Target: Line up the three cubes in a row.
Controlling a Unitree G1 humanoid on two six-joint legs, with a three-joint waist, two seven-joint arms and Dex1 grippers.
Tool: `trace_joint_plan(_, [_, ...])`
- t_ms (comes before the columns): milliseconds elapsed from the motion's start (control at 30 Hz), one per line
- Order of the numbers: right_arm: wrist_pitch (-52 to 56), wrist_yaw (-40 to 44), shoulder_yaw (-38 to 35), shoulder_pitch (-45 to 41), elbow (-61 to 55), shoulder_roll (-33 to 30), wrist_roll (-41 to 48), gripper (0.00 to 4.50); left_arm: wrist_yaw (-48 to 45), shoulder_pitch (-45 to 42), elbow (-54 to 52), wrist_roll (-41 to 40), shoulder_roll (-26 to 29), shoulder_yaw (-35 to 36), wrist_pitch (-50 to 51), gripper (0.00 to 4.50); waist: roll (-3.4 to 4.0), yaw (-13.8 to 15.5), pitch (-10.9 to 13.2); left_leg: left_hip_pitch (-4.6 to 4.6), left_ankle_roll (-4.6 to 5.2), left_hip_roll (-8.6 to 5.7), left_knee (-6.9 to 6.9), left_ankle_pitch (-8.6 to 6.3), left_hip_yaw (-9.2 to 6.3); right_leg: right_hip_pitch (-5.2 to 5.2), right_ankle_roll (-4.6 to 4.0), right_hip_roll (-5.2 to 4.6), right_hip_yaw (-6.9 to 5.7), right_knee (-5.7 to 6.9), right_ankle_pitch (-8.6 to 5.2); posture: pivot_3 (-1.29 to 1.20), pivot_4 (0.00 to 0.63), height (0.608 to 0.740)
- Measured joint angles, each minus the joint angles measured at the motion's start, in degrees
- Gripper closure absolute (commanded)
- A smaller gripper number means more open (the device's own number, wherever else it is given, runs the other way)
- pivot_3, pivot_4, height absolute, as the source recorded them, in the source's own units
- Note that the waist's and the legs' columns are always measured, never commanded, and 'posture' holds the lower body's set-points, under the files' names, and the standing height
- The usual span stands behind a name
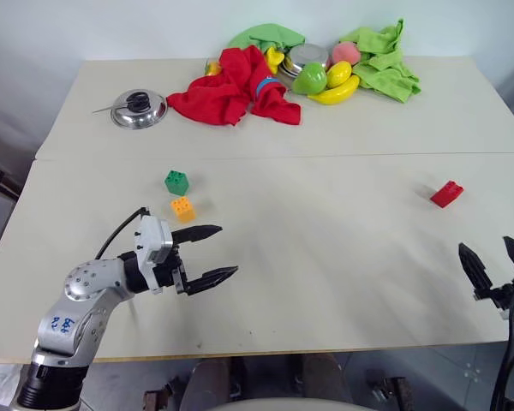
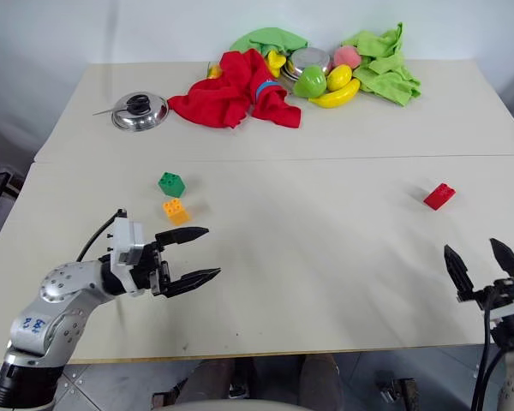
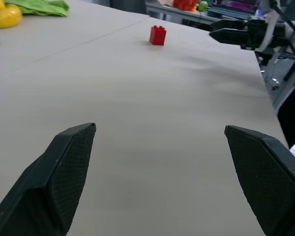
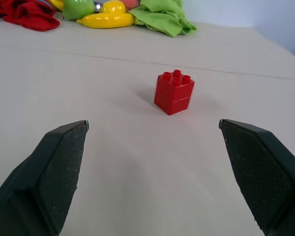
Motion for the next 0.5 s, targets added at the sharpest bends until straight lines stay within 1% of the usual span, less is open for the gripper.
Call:
trace_joint_plan(133, [6.47,-0.06,3.23,-9.36,5.12,-9.91,-2.74,0.0,-0.98,-2.46,1.66,0.93,-0.19,-1.62,-0.18,0.03,0.06,-0.34,0.03,0.02,0.07,-0.03,0.02,0.04,0.08,-0.03,0.06,-0.06,0.1,0.02,0.03,0.0,0.15,0.74])
trace_joint_plan(233, [8.18,2.74,6.55,-17.69,14.17,-15.31,-5.82,0.0,-1.66,-3.32,2.92,1.75,-0.65,-2.46,-0.62,0.03,0.05,-0.3,0.03,-0.02,0.07,-0.02,0.02,0.04,0.06,-0.04,0.04,-0.04,0.02,0.0,0.02,0.0,0.15,0.74])
trace_joint_plan(367, [8.81,8.69,12.75,-27.07,25.82,-18.26,-9.46,0.0,-2.17,-4.61,4.32,2.48,-0.88,-2.84,-1.3,0.03,0.05,-0.17,0.04,-0.07,0.11,-0.06,0.03,0.06,0.04,-0.02,0.05,-0.06,-0.01,-0.03,0.03,0.0,0.15,0.74])
trace_joint_plan(500, [6.28,13.83,18.0,-36.82,39.55,-19.9,-14.35,0.0,-2.23,-4.91,4.22,3.17,-1.03,-3.35,-1.77,0.03,0.05,-0.32,0.04,-0.09,0.13,-0.08,0.02,0.07,0.05,-0.02,0.09,-0.08,-0.01,-0.08,0.05,0.0,0.15,0.74])
